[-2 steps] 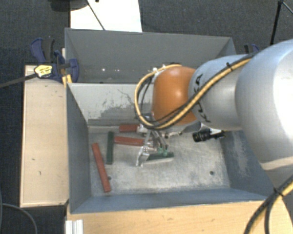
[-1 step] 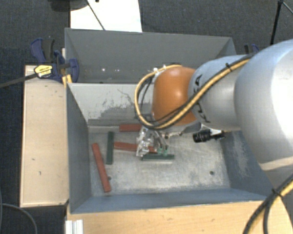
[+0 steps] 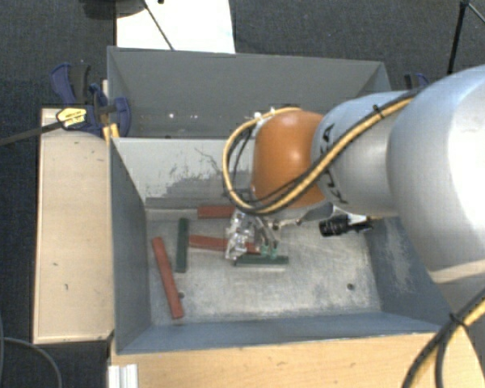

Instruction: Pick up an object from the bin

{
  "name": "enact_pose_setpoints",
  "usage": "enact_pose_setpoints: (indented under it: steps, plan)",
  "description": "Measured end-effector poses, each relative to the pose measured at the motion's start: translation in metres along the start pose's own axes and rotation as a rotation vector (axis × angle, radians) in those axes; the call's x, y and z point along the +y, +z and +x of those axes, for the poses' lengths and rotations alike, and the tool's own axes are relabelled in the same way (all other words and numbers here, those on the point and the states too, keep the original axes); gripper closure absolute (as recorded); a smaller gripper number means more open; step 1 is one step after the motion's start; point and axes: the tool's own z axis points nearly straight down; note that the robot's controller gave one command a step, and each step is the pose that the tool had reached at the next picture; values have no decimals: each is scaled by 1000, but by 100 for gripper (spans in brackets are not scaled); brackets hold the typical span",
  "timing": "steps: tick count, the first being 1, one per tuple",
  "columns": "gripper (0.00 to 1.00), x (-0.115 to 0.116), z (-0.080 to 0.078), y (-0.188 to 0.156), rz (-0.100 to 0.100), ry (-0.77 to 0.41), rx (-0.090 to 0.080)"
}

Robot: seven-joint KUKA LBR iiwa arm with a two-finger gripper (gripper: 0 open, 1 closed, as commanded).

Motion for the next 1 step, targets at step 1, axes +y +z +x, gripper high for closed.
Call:
enact_pose_setpoints:
  steps: [1]
  plan:
    - [100,-7,-22,-145,1,-14,-2]
